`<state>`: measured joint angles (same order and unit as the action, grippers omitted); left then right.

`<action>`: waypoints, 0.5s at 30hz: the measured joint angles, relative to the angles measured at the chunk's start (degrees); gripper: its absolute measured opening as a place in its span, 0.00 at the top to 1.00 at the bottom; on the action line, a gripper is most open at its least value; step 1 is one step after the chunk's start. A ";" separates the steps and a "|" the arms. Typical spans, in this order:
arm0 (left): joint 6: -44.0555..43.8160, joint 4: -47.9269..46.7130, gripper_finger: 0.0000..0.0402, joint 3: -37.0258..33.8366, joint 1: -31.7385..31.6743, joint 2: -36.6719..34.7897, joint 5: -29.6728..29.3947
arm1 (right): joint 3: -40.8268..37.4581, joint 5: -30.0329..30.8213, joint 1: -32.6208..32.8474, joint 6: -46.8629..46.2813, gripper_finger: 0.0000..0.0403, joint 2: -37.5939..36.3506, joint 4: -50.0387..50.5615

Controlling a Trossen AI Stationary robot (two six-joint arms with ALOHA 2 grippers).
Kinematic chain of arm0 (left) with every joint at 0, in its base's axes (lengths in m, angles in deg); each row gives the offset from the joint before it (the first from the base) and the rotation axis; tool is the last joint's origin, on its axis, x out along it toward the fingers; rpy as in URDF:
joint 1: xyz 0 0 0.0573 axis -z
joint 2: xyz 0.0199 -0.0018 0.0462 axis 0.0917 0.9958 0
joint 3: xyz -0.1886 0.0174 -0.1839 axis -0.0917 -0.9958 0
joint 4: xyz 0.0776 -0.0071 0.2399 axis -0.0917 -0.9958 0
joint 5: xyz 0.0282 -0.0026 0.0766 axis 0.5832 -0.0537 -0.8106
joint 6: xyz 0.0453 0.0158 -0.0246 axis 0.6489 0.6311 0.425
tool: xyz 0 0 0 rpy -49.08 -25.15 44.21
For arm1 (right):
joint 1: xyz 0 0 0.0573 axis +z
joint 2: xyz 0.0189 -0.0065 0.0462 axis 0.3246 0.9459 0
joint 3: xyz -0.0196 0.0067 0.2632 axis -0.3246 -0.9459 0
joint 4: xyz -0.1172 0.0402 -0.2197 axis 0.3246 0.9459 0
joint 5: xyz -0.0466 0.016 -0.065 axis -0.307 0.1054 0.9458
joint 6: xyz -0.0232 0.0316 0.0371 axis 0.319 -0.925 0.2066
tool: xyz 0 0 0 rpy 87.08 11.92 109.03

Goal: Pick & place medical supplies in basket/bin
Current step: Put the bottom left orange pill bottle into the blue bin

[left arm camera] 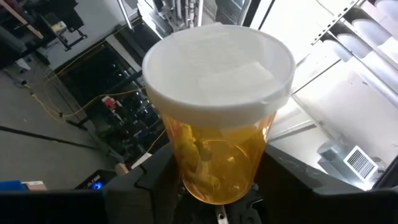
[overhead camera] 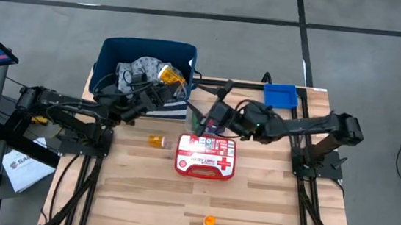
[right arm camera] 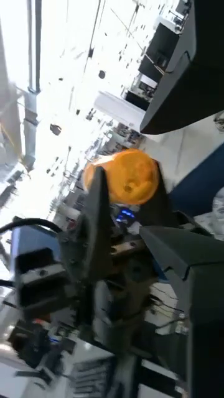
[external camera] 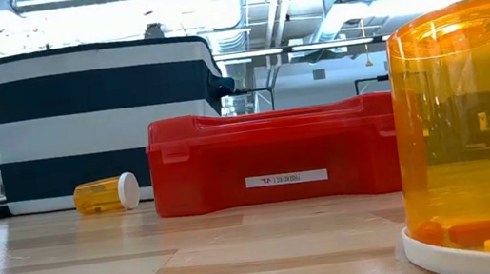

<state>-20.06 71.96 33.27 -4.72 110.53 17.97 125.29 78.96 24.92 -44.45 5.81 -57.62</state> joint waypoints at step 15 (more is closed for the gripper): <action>-4.07 -0.06 0.56 -0.04 0.02 0.00 0.44 | 0.00 -6.08 -4.11 3.97 0.38 1.02 -2.34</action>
<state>-24.14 71.90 33.23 -4.70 110.53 18.41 125.29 72.88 20.81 -40.48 6.82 -59.95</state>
